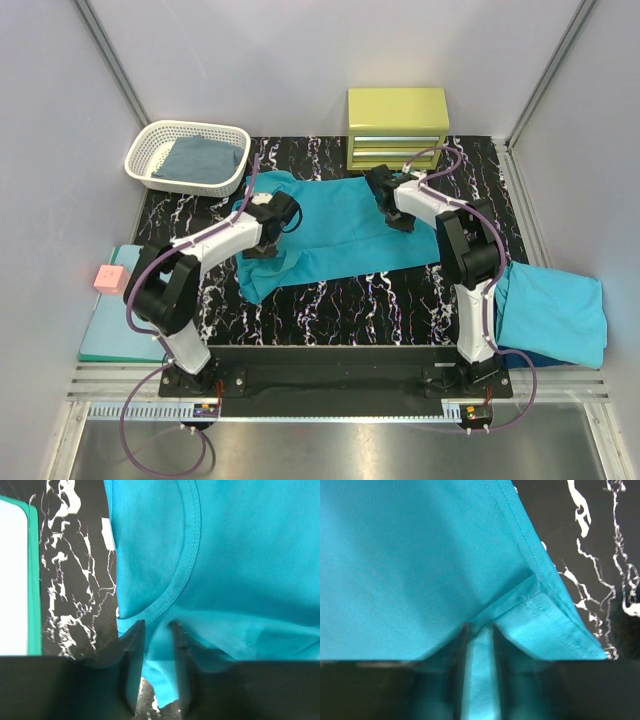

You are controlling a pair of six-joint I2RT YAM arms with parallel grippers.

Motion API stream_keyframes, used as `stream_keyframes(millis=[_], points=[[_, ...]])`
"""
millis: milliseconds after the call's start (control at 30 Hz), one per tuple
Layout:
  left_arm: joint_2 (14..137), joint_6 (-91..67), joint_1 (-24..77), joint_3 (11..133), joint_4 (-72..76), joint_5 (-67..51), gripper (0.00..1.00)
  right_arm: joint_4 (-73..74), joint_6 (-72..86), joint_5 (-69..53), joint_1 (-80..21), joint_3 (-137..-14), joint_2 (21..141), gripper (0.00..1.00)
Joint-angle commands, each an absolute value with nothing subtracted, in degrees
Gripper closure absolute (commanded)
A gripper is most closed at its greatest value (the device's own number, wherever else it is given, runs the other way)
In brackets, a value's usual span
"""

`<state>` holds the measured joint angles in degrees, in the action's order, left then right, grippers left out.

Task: Fold and stack the t-shirts
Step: Fold the tshirt

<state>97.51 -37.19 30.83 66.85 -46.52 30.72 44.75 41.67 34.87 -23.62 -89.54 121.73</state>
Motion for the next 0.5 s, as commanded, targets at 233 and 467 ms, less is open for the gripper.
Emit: stream_keyframes(millis=[233, 467], points=[[85.52, -36.21, 32.25, 69.87, -44.39, 32.35, 0.02, 39.02, 36.74, 36.92, -24.6, -85.44, 105.4, 0.0], [84.9, -37.97, 41.56, 67.07, -41.32, 28.14, 0.16, 39.29, 40.25, 35.34, -31.02, -73.93, 97.83, 0.0]])
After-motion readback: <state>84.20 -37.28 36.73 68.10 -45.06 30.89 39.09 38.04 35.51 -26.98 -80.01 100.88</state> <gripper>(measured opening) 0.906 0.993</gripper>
